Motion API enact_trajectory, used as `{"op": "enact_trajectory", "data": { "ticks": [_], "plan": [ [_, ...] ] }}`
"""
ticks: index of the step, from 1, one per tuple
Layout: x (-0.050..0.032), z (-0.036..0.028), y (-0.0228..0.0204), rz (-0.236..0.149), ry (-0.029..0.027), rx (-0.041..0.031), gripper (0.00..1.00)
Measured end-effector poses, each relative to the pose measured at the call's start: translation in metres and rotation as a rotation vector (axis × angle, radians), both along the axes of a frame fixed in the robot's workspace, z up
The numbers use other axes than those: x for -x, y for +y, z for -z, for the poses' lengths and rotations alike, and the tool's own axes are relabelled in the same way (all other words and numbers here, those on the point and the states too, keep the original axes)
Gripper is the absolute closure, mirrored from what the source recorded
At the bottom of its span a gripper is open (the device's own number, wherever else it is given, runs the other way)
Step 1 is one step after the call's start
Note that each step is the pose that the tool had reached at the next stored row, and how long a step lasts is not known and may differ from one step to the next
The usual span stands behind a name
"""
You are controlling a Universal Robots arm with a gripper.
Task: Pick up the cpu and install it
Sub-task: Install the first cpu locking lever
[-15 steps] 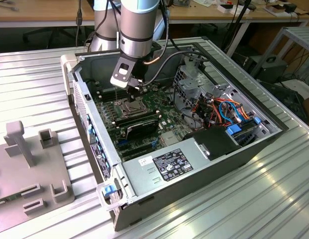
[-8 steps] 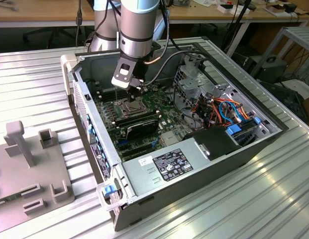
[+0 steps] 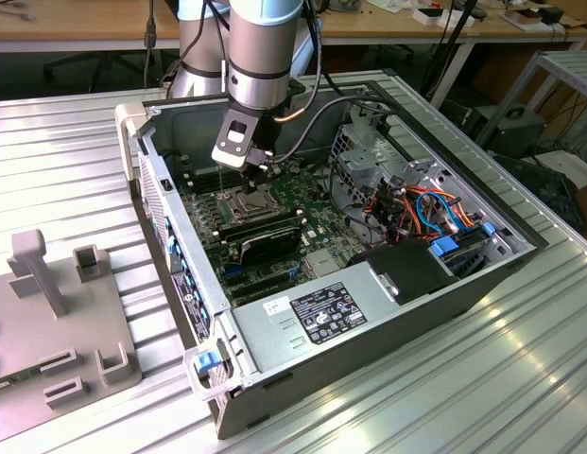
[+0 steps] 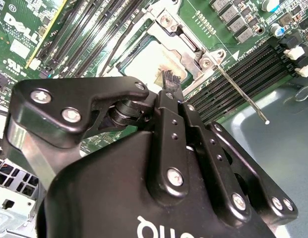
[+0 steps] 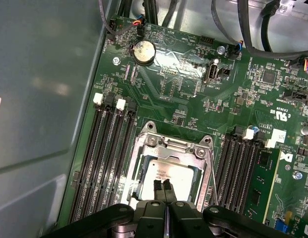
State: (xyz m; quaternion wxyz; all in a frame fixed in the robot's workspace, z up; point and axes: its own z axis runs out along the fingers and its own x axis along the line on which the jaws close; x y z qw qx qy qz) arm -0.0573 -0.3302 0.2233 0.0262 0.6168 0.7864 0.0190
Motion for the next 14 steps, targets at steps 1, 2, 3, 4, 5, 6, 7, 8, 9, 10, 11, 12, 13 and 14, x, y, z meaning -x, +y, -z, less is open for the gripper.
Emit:
{"op": "enact_trajectory", "data": {
  "ticks": [1,2,3,4,5,6,7,8,9,10,11,12,13,14],
  "plan": [
    [0.0,0.0,0.0,0.0,0.0,0.0001,0.89],
    [0.0,0.0,0.0,0.0,0.0,0.0,0.89],
    [0.0,0.0,0.0,0.0,0.0,0.0,0.89],
    [0.0,0.0,0.0,0.0,0.0,0.0,0.89],
    [0.0,0.0,0.0,-0.001,0.0,0.0001,0.89],
    [-0.0001,0.0001,0.0,-0.005,0.0,0.0,0.89],
    [-0.0001,0.0001,0.0,-0.009,0.0,0.0001,0.89],
    [-0.0001,0.0002,0.0,-0.015,-0.0001,0.0,0.89],
    [-0.0001,0.0002,0.0,-0.021,-0.0001,0.0,0.89],
    [-0.0001,0.0003,0.0,-0.037,0.0,-0.0001,0.89],
    [-0.0001,0.0005,0.0,-0.058,-0.0001,0.0,0.89],
    [-0.0001,0.0005,0.0,-0.068,0.0,0.0,0.89],
    [-0.0001,0.0006,0.0,-0.079,0.0,0.0,0.89],
    [-0.0001,0.0006,0.0,-0.095,0.0,0.0001,0.89]
  ]
}}
